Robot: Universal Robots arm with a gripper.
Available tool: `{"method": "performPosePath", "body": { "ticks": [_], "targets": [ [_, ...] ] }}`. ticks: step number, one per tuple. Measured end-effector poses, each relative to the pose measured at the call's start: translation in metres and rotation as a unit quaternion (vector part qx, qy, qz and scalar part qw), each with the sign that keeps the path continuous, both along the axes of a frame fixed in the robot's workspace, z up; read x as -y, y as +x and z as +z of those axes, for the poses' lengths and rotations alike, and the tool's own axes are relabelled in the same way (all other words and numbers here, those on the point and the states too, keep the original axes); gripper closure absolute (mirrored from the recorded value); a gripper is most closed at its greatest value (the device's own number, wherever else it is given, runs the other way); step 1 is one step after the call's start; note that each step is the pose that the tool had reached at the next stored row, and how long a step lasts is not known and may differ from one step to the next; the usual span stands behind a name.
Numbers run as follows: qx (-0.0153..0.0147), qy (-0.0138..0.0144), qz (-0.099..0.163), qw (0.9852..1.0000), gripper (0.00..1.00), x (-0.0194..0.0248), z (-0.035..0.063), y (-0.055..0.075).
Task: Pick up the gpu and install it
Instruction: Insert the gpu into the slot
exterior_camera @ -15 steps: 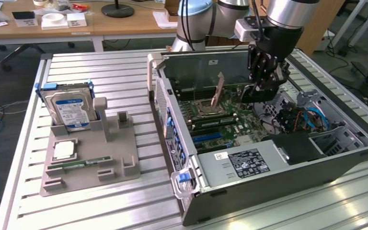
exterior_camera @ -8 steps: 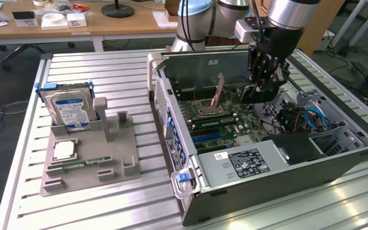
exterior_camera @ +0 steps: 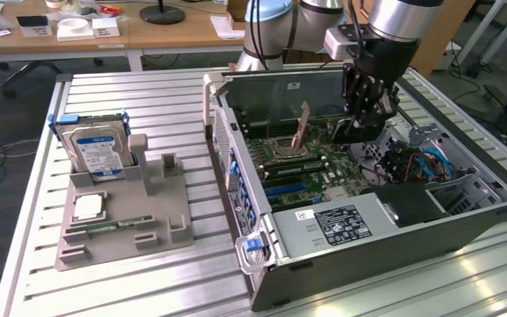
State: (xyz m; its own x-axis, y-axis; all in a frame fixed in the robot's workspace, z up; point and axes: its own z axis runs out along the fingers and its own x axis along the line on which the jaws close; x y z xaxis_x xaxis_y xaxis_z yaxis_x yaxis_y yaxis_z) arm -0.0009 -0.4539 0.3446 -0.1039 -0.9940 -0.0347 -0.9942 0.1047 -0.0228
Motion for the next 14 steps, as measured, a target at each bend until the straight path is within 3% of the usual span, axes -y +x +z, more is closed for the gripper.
{"method": "performPosePath", "body": {
  "ticks": [14],
  "targets": [
    [0.0000,0.0000,0.000,1.0000,0.73,0.0041,0.0000,-0.0005]
  ]
}}
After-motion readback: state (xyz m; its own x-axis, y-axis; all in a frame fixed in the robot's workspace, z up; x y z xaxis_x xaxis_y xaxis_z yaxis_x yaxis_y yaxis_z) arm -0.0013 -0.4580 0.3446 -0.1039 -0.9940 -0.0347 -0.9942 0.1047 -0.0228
